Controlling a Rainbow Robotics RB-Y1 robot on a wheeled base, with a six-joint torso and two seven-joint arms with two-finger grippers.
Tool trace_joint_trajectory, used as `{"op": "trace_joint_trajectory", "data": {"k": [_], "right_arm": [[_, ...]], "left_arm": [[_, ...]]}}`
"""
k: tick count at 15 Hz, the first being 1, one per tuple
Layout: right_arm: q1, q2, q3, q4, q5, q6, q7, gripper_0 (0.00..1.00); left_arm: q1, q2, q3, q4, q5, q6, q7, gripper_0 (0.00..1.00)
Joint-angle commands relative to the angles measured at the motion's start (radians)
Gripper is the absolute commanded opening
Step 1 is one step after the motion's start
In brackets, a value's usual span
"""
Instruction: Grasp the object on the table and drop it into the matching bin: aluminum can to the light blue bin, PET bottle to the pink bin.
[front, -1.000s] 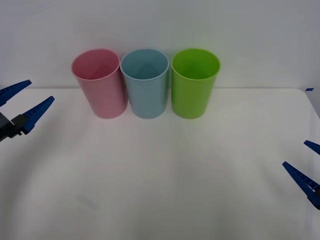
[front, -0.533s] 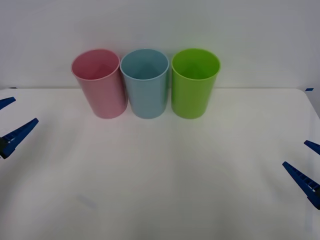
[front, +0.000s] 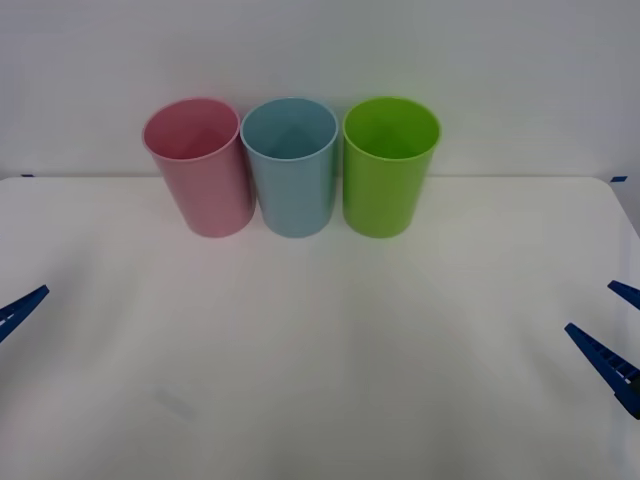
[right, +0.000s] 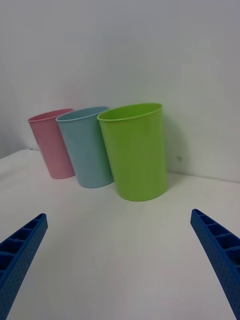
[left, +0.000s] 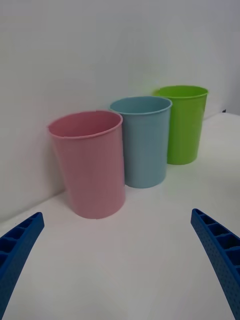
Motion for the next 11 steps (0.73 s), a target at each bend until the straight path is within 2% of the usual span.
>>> {"op": "trace_joint_trajectory", "data": {"k": [1,11], "right_arm": [[0.0,0.0,0.0,0.0,0.0,0.0,0.0,1.0],[0.0,0.0,0.0,0.0,0.0,0.0,0.0,1.0]], "left_arm": [[0.046,0.0,0.025,-0.018,0.002,-0.009,0.0,1.0],[0.115,0.0,0.033,-0.029,0.02,-0.008,0.008,1.0]]}}
